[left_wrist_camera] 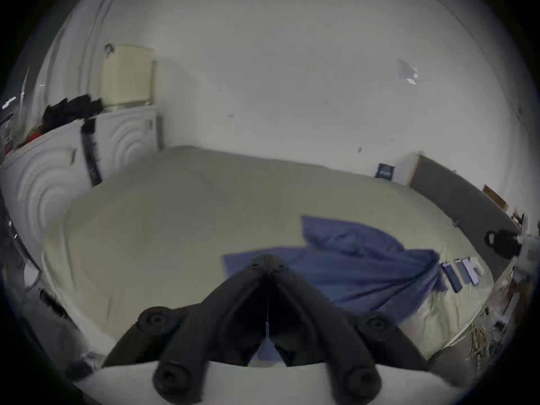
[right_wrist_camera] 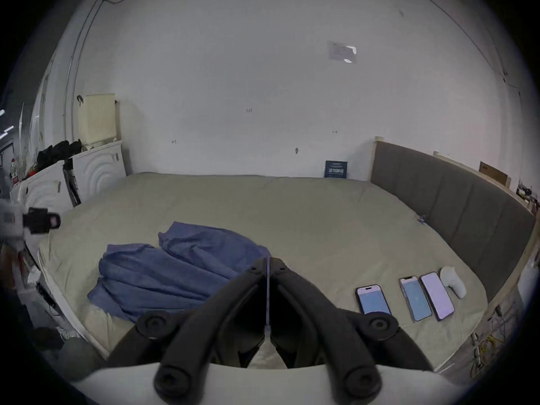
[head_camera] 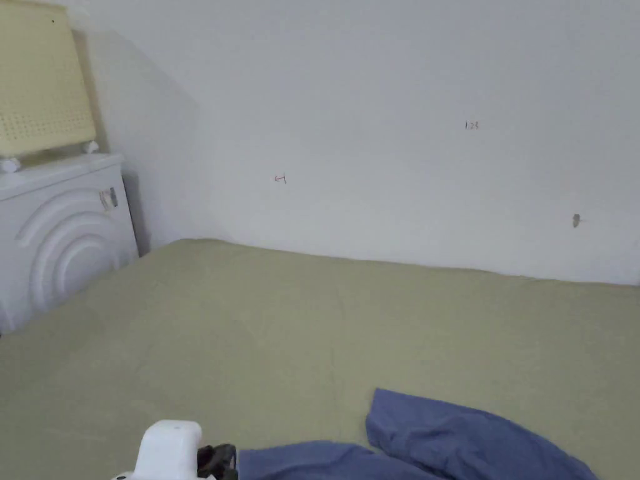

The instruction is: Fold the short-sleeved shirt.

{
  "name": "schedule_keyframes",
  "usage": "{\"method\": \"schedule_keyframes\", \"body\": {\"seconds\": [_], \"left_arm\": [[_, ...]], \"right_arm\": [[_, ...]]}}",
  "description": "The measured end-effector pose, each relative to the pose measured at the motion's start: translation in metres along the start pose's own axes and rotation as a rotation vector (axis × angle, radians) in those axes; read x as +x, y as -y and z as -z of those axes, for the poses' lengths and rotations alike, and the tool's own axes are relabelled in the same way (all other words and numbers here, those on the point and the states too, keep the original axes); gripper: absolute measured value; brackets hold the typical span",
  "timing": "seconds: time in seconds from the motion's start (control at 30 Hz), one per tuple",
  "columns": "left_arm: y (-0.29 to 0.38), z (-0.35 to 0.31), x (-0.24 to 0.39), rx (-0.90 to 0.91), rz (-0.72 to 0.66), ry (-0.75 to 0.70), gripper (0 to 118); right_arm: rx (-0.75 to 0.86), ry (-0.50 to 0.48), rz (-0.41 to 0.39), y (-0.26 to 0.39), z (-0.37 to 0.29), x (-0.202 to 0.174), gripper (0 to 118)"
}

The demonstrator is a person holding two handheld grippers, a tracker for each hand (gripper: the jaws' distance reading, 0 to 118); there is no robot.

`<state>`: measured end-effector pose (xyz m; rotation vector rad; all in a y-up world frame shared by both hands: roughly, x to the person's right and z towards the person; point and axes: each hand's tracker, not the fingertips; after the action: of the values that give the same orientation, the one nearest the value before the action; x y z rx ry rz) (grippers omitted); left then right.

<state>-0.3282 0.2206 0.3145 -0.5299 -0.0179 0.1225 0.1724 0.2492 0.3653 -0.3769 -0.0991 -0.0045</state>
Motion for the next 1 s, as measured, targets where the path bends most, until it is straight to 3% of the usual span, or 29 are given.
{"method": "schedule_keyframes", "body": {"seconds": [0.17, 0.2, 0.23, 0.27, 0.3, 0.33, 0.37, 0.43, 0.53, 0.63, 0.73, 0.8, 0.87, 0.9, 0.93, 0.97, 1.0], "left_arm": [[0.005, 0.023, -0.018, -0.073, -0.026, -0.02, 1], [0.0, 0.032, -0.017, -0.064, -0.013, -0.01, 6], [-0.008, 0.046, -0.018, -0.069, 0.017, 0.006, 22], [-0.018, 0.064, -0.019, -0.082, 0.059, 0.035, 50], [-0.03, 0.087, -0.023, -0.12, 0.062, 0.059, 91], [-0.039, 0.104, -0.02, -0.183, 0.058, 0.058, 107], [-0.049, 0.131, -0.021, -0.28, 0.045, 0.04, 109], [-0.061, 0.176, -0.029, -0.439, -0.013, 0.117, 109], [-0.065, 0.237, -0.032, -0.538, -0.128, 0.071, 109], [-0.057, 0.278, -0.028, -0.633, -0.127, -0.019, 108], [-0.044, 0.299, -0.021, -0.741, -0.123, -0.016, 105], [-0.039, 0.306, -0.018, -0.757, -0.121, -0.084, 92], [-0.043, 0.298, -0.015, -0.708, -0.053, -0.137, 69], [-0.045, 0.293, -0.013, -0.695, 0.01, -0.131, 44], [-0.048, 0.287, -0.012, -0.656, 0.044, -0.103, 10], [-0.05, 0.281, -0.013, -0.616, 0.005, -0.021, 2], [-0.053, 0.277, -0.02, -0.601, -0.069, 0.008, 2]], "right_arm": [[-0.003, -0.011, -0.041, -0.005, 0.008, -0.01, 1], [-0.006, -0.015, -0.046, -0.006, 0.009, -0.011, 1], [-0.008, -0.016, -0.049, -0.006, 0.01, -0.011, 1], [-0.009, -0.016, -0.051, -0.005, 0.011, -0.011, 1], [-0.017, -0.012, -0.055, -0.005, 0.013, -0.011, 1], [-0.025, -0.004, -0.059, -0.004, 0.014, -0.011, 1], [-0.033, 0.002, -0.063, -0.003, 0.015, -0.009, 1], [-0.05, 0.016, -0.07, 0.002, 0.017, -0.006, 1], [-0.085, 0.039, -0.081, 0.009, 0.018, -0.001, 1], [-0.118, 0.062, -0.08, 0.015, 0.019, 0.004, 2], [-0.141, 0.079, -0.076, 0.021, 0.02, 0.009, 2], [-0.146, 0.09, -0.078, 0.023, 0.02, 0.01, 2], [-0.153, 0.093, -0.079, 0.023, 0.021, 0.012, 2], [-0.153, 0.096, -0.08, 0.024, 0.022, 0.013, 2], [-0.152, 0.098, -0.081, 0.024, 0.022, 0.012, 2], [-0.156, 0.099, -0.079, 0.024, 0.024, 0.012, 2], [-0.164, 0.1, -0.079, 0.024, 0.027, 0.013, 2]]}}
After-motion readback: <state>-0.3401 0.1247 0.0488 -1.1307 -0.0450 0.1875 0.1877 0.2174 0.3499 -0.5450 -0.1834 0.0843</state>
